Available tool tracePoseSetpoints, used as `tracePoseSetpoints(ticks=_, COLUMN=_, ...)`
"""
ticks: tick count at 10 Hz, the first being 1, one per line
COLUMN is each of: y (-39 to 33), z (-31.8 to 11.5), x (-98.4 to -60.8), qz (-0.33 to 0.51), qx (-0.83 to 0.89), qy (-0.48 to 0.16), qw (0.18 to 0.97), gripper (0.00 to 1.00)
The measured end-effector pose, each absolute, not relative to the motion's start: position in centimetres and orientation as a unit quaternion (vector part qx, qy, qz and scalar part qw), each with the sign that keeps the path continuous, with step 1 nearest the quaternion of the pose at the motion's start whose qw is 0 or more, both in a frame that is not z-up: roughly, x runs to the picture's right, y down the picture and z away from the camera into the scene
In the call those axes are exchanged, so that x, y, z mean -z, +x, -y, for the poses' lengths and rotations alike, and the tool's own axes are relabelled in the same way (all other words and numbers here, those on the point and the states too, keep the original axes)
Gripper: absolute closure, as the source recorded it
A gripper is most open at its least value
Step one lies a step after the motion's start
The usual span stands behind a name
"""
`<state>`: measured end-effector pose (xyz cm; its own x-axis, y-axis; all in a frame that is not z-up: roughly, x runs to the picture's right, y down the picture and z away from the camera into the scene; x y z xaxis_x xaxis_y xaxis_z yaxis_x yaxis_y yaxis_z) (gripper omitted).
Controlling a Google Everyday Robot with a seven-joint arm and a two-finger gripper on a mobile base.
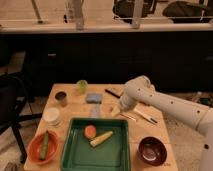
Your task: Place fork in purple bowl
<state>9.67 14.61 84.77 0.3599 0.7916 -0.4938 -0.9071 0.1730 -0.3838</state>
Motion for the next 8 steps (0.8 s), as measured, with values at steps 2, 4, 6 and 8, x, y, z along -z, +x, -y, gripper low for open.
tracePoseSetpoints(ticks=2, y=9.2, z=-14.8, x=-85.5, qz=-0.097, qx=-0.558, qy=-0.320, qw=0.760, gripper=0.20)
tracePoseSetpoints(ticks=4, y=9.2, z=-15.0, x=-86.1, qz=-0.105, qx=-0.547, qy=-0.312, qw=0.770, gripper=0.20)
tracePoseSetpoints(ticks=6, y=9.1, z=-15.3, x=-86.5, qz=-0.109, qx=-0.540, qy=-0.310, qw=0.775, gripper=0.20)
tracePoseSetpoints(ticks=8, y=9.5, z=-15.8, x=-87.1, qz=-0.116, qx=-0.538, qy=-0.313, qw=0.774, gripper=0.20)
